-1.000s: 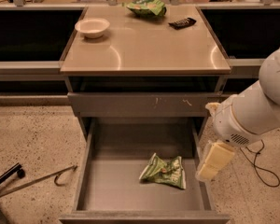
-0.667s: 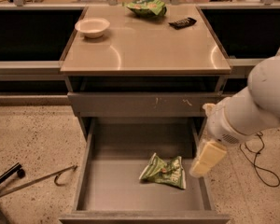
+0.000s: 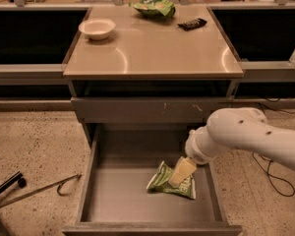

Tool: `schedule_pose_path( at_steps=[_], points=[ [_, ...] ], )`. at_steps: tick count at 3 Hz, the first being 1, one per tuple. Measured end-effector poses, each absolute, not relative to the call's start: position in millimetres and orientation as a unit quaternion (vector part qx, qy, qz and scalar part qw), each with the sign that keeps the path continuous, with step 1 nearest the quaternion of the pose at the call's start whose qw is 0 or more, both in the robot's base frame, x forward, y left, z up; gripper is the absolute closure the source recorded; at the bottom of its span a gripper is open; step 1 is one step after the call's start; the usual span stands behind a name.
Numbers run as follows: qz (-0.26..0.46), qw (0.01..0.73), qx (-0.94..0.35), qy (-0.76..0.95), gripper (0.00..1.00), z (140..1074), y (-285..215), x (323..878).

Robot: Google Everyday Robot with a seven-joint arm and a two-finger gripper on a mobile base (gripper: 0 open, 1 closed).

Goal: Pick green jalapeno chip bag from middle drawer and place on counter

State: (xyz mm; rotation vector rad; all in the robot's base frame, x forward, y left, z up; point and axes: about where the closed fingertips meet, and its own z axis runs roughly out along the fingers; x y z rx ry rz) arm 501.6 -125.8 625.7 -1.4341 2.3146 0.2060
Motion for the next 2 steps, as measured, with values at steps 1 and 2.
schedule_pose_path(
  at_steps=[1,2],
  points=[
    [0.124,0.234,-0.465,0.845,0.00,560.5,-105.8,524.0],
    [0.184,0.256,-0.421,0.850,0.00,510.9,-93.6,539.4]
  ],
)
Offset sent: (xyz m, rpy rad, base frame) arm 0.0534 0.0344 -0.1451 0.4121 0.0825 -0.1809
